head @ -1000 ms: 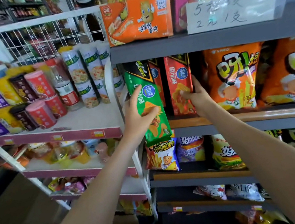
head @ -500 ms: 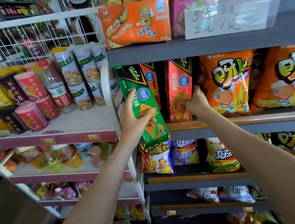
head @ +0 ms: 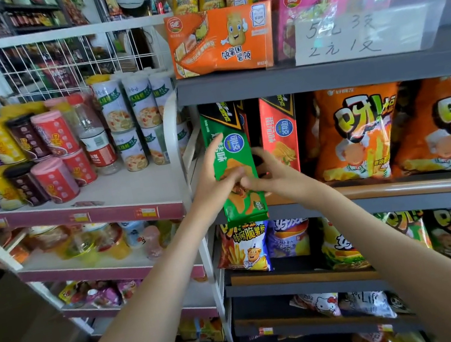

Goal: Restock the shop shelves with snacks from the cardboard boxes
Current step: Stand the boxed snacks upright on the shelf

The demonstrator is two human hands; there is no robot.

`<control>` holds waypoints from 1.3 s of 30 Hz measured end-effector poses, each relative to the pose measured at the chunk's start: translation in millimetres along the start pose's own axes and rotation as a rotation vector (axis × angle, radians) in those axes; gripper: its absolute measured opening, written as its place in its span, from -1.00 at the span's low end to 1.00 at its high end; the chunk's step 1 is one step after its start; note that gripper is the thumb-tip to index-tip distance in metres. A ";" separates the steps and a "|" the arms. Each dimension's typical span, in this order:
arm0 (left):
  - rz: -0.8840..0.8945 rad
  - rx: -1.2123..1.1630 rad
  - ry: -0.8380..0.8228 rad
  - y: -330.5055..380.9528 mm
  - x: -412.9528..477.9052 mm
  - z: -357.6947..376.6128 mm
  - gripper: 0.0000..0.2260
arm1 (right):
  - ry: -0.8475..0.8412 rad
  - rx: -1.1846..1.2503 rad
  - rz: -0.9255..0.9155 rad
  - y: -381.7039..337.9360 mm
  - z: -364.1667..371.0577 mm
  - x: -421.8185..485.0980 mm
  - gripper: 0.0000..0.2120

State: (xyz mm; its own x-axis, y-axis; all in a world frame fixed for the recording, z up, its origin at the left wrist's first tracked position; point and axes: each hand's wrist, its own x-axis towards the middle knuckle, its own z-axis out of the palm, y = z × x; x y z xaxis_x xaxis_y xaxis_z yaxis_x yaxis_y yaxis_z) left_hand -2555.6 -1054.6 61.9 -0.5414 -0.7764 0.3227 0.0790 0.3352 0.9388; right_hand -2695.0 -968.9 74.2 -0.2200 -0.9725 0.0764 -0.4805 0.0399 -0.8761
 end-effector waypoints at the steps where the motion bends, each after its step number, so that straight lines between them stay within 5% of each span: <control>1: 0.013 0.007 -0.003 1.7 3.2 -2.2 -0.39 | -0.076 0.015 0.017 -1.0 1.6 1.1 -0.20; 10: -0.003 0.455 -0.247 11.3 48.3 -33.4 -0.21 | 0.043 0.237 -0.020 -8.9 7.1 36.3 -0.19; 20: 0.071 0.560 -0.114 -4.1 61.6 -15.5 -0.20 | 0.185 -0.192 -0.061 -0.3 12.0 48.2 -0.31; 24: 0.071 0.597 -0.109 -15.9 63.0 -10.7 -0.19 | 0.542 -0.553 -0.235 16.9 5.5 40.8 -0.33; 26: 0.081 0.620 -0.110 -15.8 59.9 -8.6 -0.22 | 0.691 -0.676 -0.128 23.6 -0.1 36.5 -0.18; 29: 0.092 0.655 -0.006 -13.0 58.0 -2.9 -0.25 | 0.646 -0.688 0.068 26.0 -3.7 35.3 0.03; 35: -0.070 0.600 0.270 -16.2 51.3 33.1 0.07 | 0.707 -0.530 0.085 24.8 3.2 40.0 0.00; 39: -0.133 0.392 0.276 -20.1 64.4 36.6 0.10 | 0.679 -0.424 0.149 29.2 0.8 39.1 0.01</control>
State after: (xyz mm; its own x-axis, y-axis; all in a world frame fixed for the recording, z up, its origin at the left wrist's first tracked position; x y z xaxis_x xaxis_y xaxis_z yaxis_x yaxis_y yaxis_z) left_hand -2622.6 -1091.8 59.4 -0.2797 -0.9206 0.2724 -0.3255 0.3579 0.8752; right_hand -2716.9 -1005.9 51.2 -0.7085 -0.6045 0.3640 -0.6559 0.3738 -0.6558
